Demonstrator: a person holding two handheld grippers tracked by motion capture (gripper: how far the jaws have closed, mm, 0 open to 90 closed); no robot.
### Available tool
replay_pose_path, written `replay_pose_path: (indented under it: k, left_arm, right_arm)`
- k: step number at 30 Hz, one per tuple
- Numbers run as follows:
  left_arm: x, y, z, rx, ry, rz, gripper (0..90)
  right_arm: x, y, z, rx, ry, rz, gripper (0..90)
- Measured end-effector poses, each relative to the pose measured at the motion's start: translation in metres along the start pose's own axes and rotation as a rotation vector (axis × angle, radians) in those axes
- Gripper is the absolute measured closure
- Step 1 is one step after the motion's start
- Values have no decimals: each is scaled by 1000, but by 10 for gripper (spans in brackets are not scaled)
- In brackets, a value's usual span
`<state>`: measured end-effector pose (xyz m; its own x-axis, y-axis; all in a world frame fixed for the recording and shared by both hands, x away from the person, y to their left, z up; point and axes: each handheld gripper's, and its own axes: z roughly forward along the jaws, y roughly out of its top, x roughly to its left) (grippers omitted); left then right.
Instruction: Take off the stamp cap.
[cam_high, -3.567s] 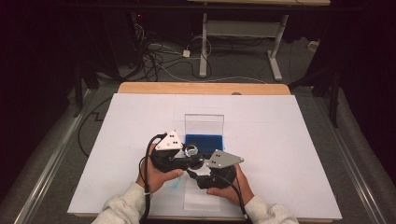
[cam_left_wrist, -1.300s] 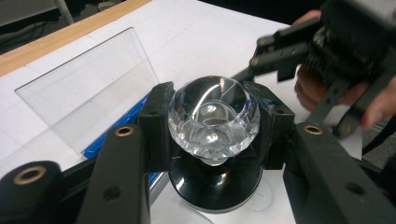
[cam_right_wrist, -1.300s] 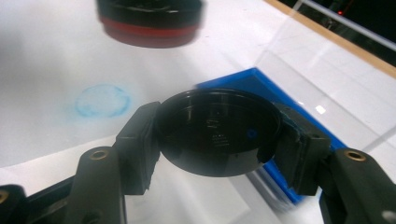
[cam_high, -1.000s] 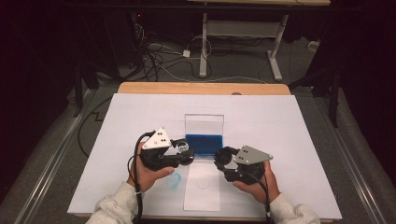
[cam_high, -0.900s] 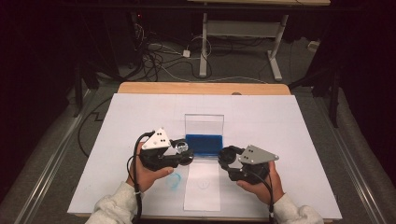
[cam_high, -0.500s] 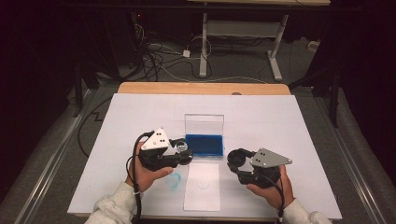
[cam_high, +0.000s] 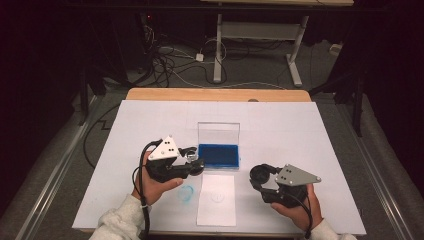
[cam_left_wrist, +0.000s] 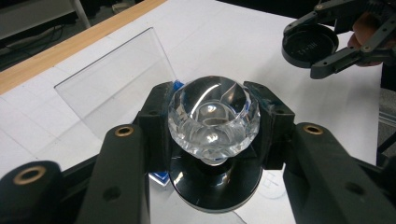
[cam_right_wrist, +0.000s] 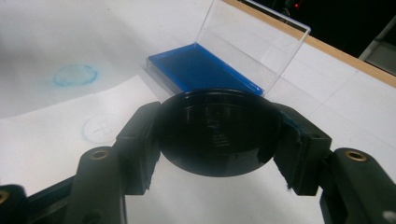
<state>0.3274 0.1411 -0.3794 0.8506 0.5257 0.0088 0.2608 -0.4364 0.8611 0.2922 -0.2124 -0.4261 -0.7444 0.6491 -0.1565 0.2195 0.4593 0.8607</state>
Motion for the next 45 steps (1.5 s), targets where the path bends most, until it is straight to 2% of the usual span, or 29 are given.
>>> replay_pose_path:
  k: [11, 16, 19, 28, 45]
  left_arm:
    - [3, 0, 1, 0, 13, 4, 543]
    - [4, 2, 7, 13, 24, 27, 543]
    - [4, 2, 9, 10, 21, 30, 544]
    - [5, 9, 22, 25, 53, 81, 543]
    - [18, 20, 49, 29, 56, 79, 544]
  right_arm:
    - [-3, -13, -12, 21, -21, -1, 383]
    - [-4, -15, -15, 15, -29, 5, 382]
    - [-5, -17, -15, 13, -28, 9, 382]
    - [-10, -18, -9, 11, -34, 16, 382]
    - [-25, -14, -3, -5, -70, 24, 382]
